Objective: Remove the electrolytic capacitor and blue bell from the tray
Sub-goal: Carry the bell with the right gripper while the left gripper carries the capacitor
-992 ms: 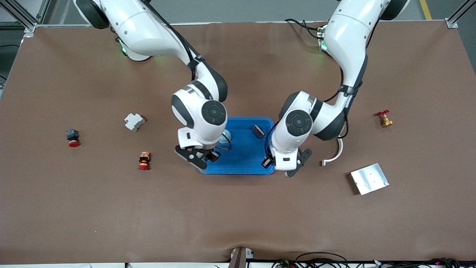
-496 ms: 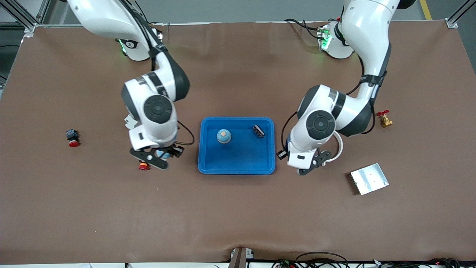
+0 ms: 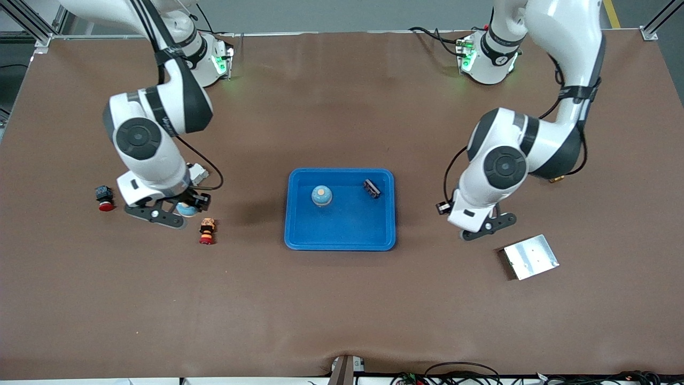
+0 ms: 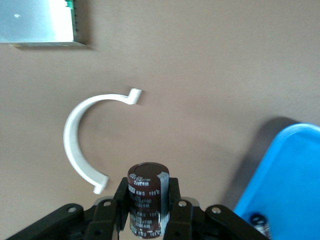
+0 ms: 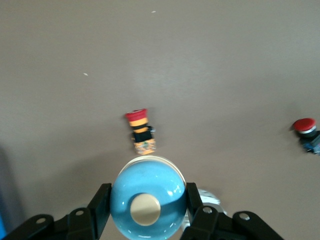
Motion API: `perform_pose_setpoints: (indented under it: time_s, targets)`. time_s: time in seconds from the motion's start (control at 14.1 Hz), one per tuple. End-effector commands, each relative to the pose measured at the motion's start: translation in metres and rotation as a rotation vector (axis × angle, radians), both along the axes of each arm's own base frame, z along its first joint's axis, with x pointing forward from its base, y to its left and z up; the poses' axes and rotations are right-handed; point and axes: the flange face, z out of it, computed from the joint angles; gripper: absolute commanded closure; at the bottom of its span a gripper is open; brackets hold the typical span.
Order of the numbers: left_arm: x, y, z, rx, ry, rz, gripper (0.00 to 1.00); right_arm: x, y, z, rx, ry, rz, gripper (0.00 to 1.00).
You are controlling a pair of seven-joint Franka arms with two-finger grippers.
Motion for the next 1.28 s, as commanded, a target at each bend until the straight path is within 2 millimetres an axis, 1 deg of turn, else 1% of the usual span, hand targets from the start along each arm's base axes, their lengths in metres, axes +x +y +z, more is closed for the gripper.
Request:
perform_pose_setpoints:
  time_s: [0.0,0.07,0.21,0.35,0.43,0.5,0.64,0.71,0.85,0.92,1.06,1.2]
  targets:
    - [-0.018,0.041,0.016,0.005,-0.003,-0.066,0.93,-0.023,-0.037,0.004,0.027,-0.005,0.056,1.0]
    - [-0.022,0.055,0.022,-0.001,-0.009,-0.089,0.93,-0.03,-0.049,0.001,0.029,-0.007,0.071,1.0]
    - [-0.035,0.091,0.023,-0.021,-0.061,-0.115,0.93,-0.039,-0.082,0.001,0.028,0.003,0.11,1.0]
    - [-0.042,0.12,0.012,-0.028,-0.061,-0.161,0.93,-0.046,-0.126,-0.002,0.03,0.008,0.149,1.0]
    - [-0.042,0.134,0.006,-0.031,-0.055,-0.184,0.93,-0.054,-0.149,-0.006,0.034,-0.007,0.171,1.0]
    - [-0.042,0.149,0.002,-0.035,-0.056,-0.209,0.93,-0.063,-0.168,-0.008,0.048,-0.018,0.189,1.0]
    - [-0.041,0.18,-0.006,-0.047,-0.056,-0.281,0.93,-0.077,-0.206,-0.007,0.079,-0.008,0.206,1.0]
    - [-0.041,0.19,-0.009,-0.053,-0.05,-0.308,0.93,-0.084,-0.22,-0.006,0.092,-0.004,0.221,1.0]
    - [-0.039,0.202,-0.019,-0.057,-0.048,-0.336,0.94,-0.099,-0.245,-0.007,0.102,-0.007,0.231,1.0]
    - [-0.037,0.206,-0.025,-0.058,-0.055,-0.336,0.94,-0.11,-0.253,-0.01,0.095,-0.02,0.248,1.0]
    - [-0.036,0.206,-0.035,-0.057,-0.055,-0.342,0.93,-0.131,-0.259,-0.024,0.079,-0.068,0.271,1.0]
    - [-0.032,0.204,-0.052,-0.061,-0.055,-0.369,0.93,-0.148,-0.267,-0.038,0.071,-0.097,0.275,1.0]
